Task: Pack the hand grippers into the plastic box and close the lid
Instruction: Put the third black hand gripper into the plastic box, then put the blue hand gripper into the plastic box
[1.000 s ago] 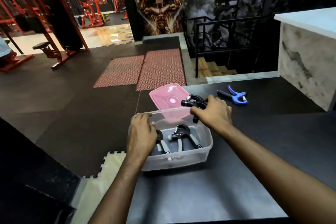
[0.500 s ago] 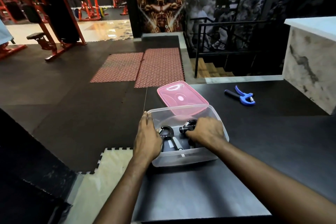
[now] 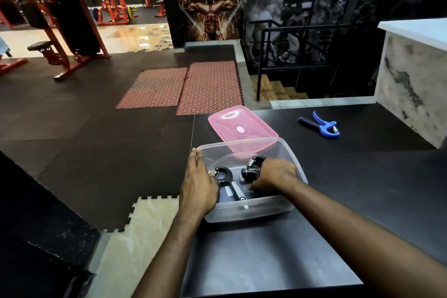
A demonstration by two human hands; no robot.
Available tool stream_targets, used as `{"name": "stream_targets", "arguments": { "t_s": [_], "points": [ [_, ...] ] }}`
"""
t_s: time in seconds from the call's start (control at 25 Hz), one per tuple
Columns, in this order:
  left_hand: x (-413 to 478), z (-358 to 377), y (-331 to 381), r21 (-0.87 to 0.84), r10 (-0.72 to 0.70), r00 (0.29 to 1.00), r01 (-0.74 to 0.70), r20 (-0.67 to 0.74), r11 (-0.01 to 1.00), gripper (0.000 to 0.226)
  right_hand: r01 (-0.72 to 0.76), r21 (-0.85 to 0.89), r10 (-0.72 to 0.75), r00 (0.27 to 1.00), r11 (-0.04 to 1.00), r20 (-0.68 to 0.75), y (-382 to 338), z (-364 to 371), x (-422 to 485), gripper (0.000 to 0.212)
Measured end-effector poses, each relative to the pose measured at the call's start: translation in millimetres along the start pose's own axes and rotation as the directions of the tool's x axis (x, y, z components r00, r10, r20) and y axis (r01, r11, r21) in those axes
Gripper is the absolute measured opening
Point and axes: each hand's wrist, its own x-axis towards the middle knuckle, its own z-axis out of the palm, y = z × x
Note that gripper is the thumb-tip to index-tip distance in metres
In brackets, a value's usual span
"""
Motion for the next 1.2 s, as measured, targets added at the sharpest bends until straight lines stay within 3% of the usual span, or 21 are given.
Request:
{"name": "stream_targets", "arguments": {
  "t_s": [0.28, 0.44, 0.64, 0.76, 1.0, 1.2],
  "points": [
    [-2, -2, 1, 0.008, 0.007, 1.000, -0.007, 0.000, 1.000, 0.068, 0.018, -0.029, -0.018, 1.000, 0.999, 0.018, -3, 1, -1, 0.072],
    [3, -5, 3, 0.111, 0.036, 0.999, -0.037, 0.006, 0.993, 0.062, 0.041, 0.022, -0.043, 0.998, 0.999, 0.055, 3, -2, -1, 0.071],
    [16, 1, 31, 0.129, 0.128, 0.991, -0.123, -0.029, 0.984, 0.055, 0.131, 0.277, -0.028, 0.937, 0.952, -0.347, 32, -29, 1, 0.035],
    [19, 22, 66, 0.047, 0.215, 0.977, -0.214, -0.017, 0.976, 0.052, 0.112, 0.379, 0.066, 0.902, 0.919, -0.427, 77, -42, 24, 0.021],
    [31, 89, 158, -0.031, 0.317, 0.948, -0.317, -0.005, 0.948, 0.042, -0.044, 0.483, 0.203, 0.938, 0.875, -0.282, 191, -28, 97, 0.015],
    [44, 163, 233, -0.044, 0.320, 0.947, -0.319, 0.038, 0.947, 0.047, -0.005, 0.510, 0.138, 0.965, 0.860, -0.223, 274, -6, 168, 0.029]
  ]
}}
